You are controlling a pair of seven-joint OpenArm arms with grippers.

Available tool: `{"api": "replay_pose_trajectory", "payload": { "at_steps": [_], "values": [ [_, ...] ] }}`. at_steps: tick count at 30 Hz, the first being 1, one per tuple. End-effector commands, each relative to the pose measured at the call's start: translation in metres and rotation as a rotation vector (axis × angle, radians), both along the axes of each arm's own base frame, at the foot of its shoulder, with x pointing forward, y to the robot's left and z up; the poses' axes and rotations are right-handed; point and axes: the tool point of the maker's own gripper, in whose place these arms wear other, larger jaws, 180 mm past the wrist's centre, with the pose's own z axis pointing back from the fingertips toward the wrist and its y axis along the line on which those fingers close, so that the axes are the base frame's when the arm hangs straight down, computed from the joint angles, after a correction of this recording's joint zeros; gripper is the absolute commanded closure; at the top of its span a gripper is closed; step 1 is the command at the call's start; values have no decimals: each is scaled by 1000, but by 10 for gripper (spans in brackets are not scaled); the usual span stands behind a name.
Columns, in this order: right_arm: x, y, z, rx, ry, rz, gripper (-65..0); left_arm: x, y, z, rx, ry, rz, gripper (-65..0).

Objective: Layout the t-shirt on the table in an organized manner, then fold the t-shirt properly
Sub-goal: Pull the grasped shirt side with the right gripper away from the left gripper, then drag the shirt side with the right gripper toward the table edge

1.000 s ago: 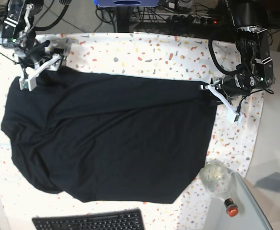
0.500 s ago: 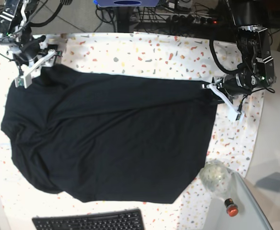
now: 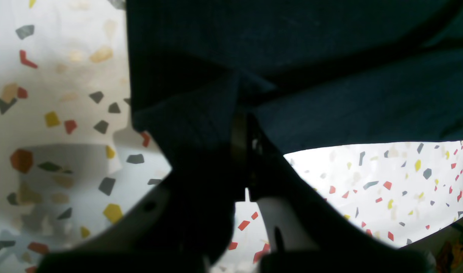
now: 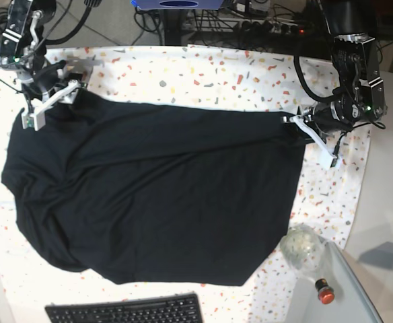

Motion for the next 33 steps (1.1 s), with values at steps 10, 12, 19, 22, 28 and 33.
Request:
{"api": "replay_pose_trajectory", "payload": {
  "at_steps": [10, 12, 19, 22, 28, 33],
  "values": [
    [-3, 14, 27, 1, -60, 34, 0, 10, 4, 10, 5, -42, -3, 0],
    [-13, 19, 36, -9, -20, 57, 0, 10, 4, 10, 5, -42, -3, 0],
    [-13, 52, 59, -19, 52, 197, 0, 11, 2, 12, 6, -46, -11, 0],
    [5, 58, 97, -27, -25, 217, 0, 11, 2, 12, 8, -48, -11, 0],
    [59, 68, 110, 25, -15, 137, 0, 11, 2, 11, 7, -45, -10, 0],
    [98, 87, 88, 71, 43, 201, 0, 12, 2, 12, 6, -47, -10, 0]
  ]
}}
